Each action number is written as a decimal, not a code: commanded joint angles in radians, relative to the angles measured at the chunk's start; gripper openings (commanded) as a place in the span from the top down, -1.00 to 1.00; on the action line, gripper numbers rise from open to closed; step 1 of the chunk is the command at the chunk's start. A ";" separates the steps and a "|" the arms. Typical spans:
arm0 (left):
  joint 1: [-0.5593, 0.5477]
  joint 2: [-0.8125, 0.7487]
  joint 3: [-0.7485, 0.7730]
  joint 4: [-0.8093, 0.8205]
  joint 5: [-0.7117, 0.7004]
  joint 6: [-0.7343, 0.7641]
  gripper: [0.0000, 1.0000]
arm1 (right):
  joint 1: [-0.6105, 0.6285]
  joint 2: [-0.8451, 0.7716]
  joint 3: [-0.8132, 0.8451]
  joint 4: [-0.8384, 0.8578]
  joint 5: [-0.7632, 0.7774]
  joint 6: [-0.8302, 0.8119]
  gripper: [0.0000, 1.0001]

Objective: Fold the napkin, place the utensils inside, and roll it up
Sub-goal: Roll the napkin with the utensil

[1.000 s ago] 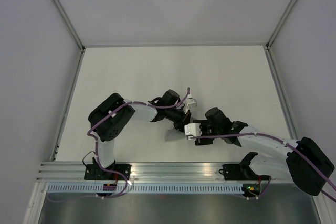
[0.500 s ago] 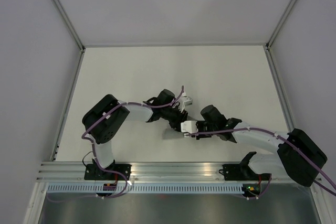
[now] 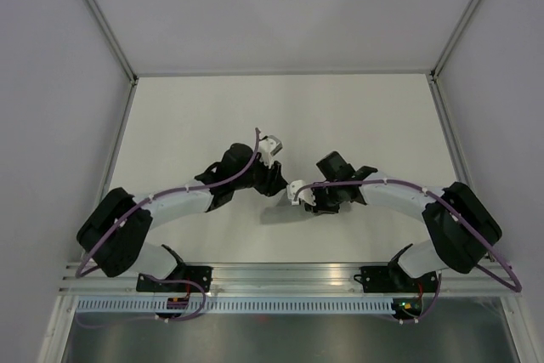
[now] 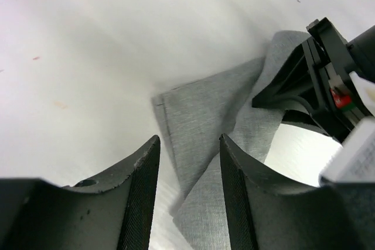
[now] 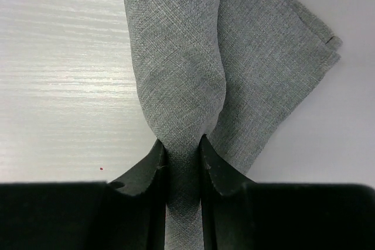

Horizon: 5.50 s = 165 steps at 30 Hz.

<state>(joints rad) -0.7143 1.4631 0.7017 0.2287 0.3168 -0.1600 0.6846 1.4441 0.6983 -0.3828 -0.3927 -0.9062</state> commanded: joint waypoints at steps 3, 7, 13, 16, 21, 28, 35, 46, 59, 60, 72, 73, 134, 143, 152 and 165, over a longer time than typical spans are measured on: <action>-0.017 -0.171 -0.158 0.148 -0.278 -0.084 0.00 | -0.059 0.206 0.091 -0.261 -0.095 -0.068 0.82; -0.091 -0.289 -0.260 0.225 -0.406 -0.041 -0.01 | -0.106 0.350 0.222 -0.376 -0.142 -0.098 0.80; -0.299 -0.365 -0.343 0.305 -0.611 0.109 -0.05 | -0.149 0.540 0.403 -0.537 -0.195 -0.131 0.78; -0.379 -0.327 -0.329 0.293 -0.650 0.158 -0.06 | -0.161 0.593 0.467 -0.582 -0.207 -0.134 0.78; -0.508 -0.190 -0.248 0.265 -0.702 0.321 -0.10 | -0.180 0.690 0.536 -0.622 -0.222 -0.125 0.77; -0.634 0.063 -0.162 0.323 -0.798 0.534 -0.33 | -0.192 0.754 0.598 -0.671 -0.232 -0.126 0.76; -0.634 0.180 -0.157 0.419 -0.834 0.649 -0.44 | -0.198 0.768 0.607 -0.682 -0.221 -0.128 0.76; -0.622 0.304 -0.105 0.282 -0.785 0.578 0.35 | -0.214 0.789 0.624 -0.705 -0.221 -0.137 0.74; -0.539 0.252 -0.054 0.074 -0.510 0.412 0.95 | -0.235 0.642 0.572 -0.619 -0.261 -0.082 -0.32; -0.531 0.246 -0.056 0.069 -0.493 0.402 0.95 | -0.238 0.603 0.560 -0.595 -0.265 -0.071 -0.36; -0.419 0.258 -0.015 -0.020 -0.262 0.292 0.95 | -0.408 0.319 0.452 -0.289 -0.360 0.200 -0.41; -0.407 0.259 -0.005 -0.043 -0.245 0.284 0.95 | -0.443 0.302 0.440 -0.274 -0.385 0.204 -0.40; 0.004 0.665 0.567 -0.588 0.499 0.169 0.03 | 0.029 -0.088 -0.177 0.262 0.137 -0.011 0.19; 0.096 0.508 0.610 -0.543 0.371 0.086 -0.28 | 0.027 -0.021 -0.123 0.145 0.127 0.026 0.43; 0.248 0.309 0.613 -0.542 0.183 -0.012 -0.22 | 0.020 0.102 -0.030 0.101 0.184 0.170 0.51; 0.294 -0.084 0.512 -0.537 0.229 -0.122 -0.22 | -0.109 0.419 0.252 0.016 0.230 0.440 0.51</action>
<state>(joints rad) -0.4187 1.4597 1.2568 -0.2993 0.5289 -0.1967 0.6384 1.7336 0.9417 -0.2070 -0.2337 -0.5762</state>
